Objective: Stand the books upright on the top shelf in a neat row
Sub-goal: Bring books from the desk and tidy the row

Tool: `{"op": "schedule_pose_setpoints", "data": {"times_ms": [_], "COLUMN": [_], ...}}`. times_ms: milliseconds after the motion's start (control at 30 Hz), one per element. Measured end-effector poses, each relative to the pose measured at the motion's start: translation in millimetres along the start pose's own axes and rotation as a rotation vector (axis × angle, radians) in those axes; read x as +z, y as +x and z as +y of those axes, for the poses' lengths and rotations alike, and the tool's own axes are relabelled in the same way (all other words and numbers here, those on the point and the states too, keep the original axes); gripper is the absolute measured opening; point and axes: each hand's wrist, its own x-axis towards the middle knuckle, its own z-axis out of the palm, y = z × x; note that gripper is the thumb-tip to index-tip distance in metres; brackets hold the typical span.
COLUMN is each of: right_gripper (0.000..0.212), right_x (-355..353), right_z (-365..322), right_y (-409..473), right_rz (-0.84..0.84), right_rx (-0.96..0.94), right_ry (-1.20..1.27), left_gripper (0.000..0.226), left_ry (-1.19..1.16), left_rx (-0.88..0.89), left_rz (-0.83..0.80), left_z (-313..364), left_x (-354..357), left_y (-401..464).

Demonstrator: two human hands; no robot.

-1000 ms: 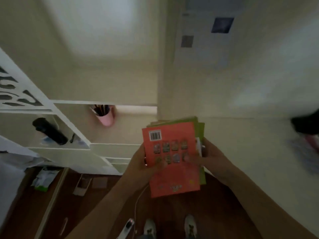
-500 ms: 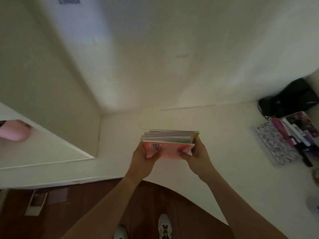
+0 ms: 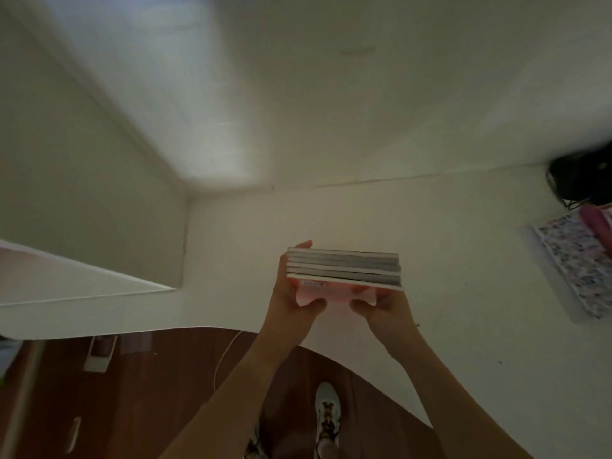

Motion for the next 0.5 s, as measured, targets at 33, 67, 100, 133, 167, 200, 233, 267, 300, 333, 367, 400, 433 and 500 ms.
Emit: {"op": "schedule_pose_setpoints", "data": {"times_ms": [33, 67, 100, 133, 167, 200, 233, 267, 300, 333, 367, 400, 433, 500], "right_gripper": [0.049, 0.046, 0.045, 0.046, 0.046, 0.043, 0.037, 0.029, 0.021, 0.014, 0.016, 0.019, 0.020, 0.015], "right_x": [4, 7, 10, 11, 10, 8, 7, 5, 2, -1, -5, -6, -6, -2], "right_z": [5, 9, 11, 11, 9, 4, -5, -14, -25, -39, -58, -80, -105, -160], "right_y": [1, 2, 4, 5, 6, 4, -1, -8, -18, -28, -41, -55, -68, -94], "right_rz": [0.019, 0.029, 0.033, 0.042, 0.051, 0.052, 0.053, 0.056, 0.051, 0.047, 0.029, 0.004, -0.004, -0.012], "right_rx": [0.016, 0.032, 0.046, 0.060, 0.056, 0.032, -0.007, -0.051, -0.093, -0.125, -0.159, -0.201, -0.243, -0.269], "right_ry": [0.001, 0.005, 0.005, 0.017, 0.039, 0.062, 0.080, 0.114, 0.150, 0.196, 0.233, 0.257, 0.256, 0.227], "left_gripper": [0.080, 0.076, 0.073, 0.071, 0.069, 0.066, 0.060, 0.053, 0.048, 0.050, 0.057, 0.062, 0.056, 0.036], "left_ry": [-0.007, -0.026, -0.045, -0.066, -0.069, -0.074, -0.060, -0.030, 0.015, 0.052, 0.054, 0.052, 0.065, -0.104], "left_rx": [-0.019, -0.054, -0.099, -0.139, -0.175, -0.203, -0.212, -0.183, -0.150, -0.138, -0.153, -0.188, -0.208, -0.397], "left_rz": [0.040, 0.067, 0.085, 0.095, 0.096, 0.084, 0.046, -0.002, -0.059, -0.125, -0.182, -0.224, -0.251, -0.401], "left_z": [-6, -11, -14, -14, -14, -11, -4, 7, 20, 37, 57, 80, 100, 160], "left_x": [5, 10, 13, 16, 16, 14, 8, 1, -10, -22, -37, -53, -71, -86], "left_y": [0, 1, 2, 3, 3, 1, -5, -12, -22, -34, -45, -55, -64, -83]}}
